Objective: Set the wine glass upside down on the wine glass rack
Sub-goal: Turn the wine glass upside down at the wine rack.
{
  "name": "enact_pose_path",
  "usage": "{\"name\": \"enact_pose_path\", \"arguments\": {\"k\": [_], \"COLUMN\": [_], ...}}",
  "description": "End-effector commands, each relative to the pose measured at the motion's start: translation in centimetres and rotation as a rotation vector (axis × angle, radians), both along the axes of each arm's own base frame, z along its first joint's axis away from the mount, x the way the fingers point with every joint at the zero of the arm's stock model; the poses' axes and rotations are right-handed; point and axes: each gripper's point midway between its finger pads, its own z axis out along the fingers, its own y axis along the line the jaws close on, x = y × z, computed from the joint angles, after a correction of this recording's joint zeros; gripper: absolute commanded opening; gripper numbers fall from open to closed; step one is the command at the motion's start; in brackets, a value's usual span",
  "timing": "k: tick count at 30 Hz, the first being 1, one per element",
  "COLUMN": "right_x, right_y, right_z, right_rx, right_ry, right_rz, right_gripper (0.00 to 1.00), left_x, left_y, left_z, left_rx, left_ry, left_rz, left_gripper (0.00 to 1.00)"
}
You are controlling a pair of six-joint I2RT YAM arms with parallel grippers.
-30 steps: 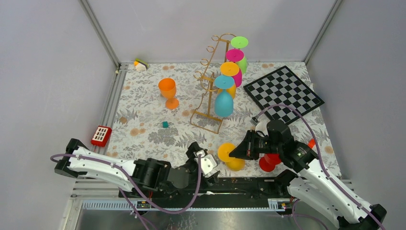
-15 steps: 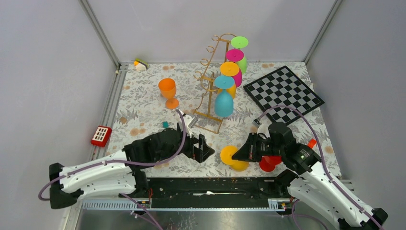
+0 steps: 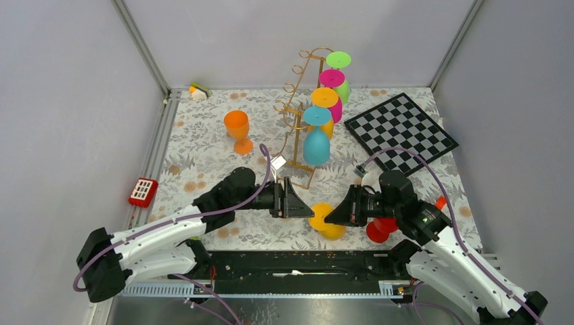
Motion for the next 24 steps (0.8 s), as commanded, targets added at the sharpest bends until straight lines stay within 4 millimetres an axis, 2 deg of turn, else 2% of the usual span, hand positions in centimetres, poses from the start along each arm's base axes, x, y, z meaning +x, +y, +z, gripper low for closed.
{"name": "enact_pose_path", "arguments": {"k": [1,3,5,8,15,16,19,24], "right_x": [-0.1,0.0,0.1,0.3,0.6,0.6,0.7,0.8], "right_y": [1.2,1.2,1.3,1.5,1.7,1.7,1.6,1.7], "right_z": [2.9,3.2,3.6,4.0,3.7,3.7,3.1,2.6], "right_rx": [0.119,0.123,0.135,0.151,0.15,0.149,0.129,0.116], "right_ry": [-0.036,-0.038,-0.044,-0.049,-0.042,-0.044,-0.042,-0.044], "right_rz": [0.033,0.038,0.037,0.028,0.025,0.027,0.024,0.026], "right_gripper": [0.0,0.0,0.0,0.0,0.02,0.05,0.24,0.43], "left_x": [-0.8,-0.6,-0.7,-1.0,-0.9,-0.8,-0.6,0.4], "left_y": [-1.1,-1.3,-1.4,-1.6,-1.7,-1.6,-1.5,-0.5], "left_z": [2.9,2.5,2.6,2.8,2.8,2.7,2.3,2.0], "left_rx": [-0.134,-0.126,-0.141,-0.157,-0.164,-0.158,-0.134,-0.091], "left_ry": [0.023,0.036,0.041,0.054,0.05,0.047,0.033,-0.004], "left_rz": [-0.078,-0.073,-0.078,-0.1,-0.103,-0.098,-0.086,-0.033], "left_gripper": [0.62,0.56,0.45,0.37,0.06,0.05,0.0,0.0]}}
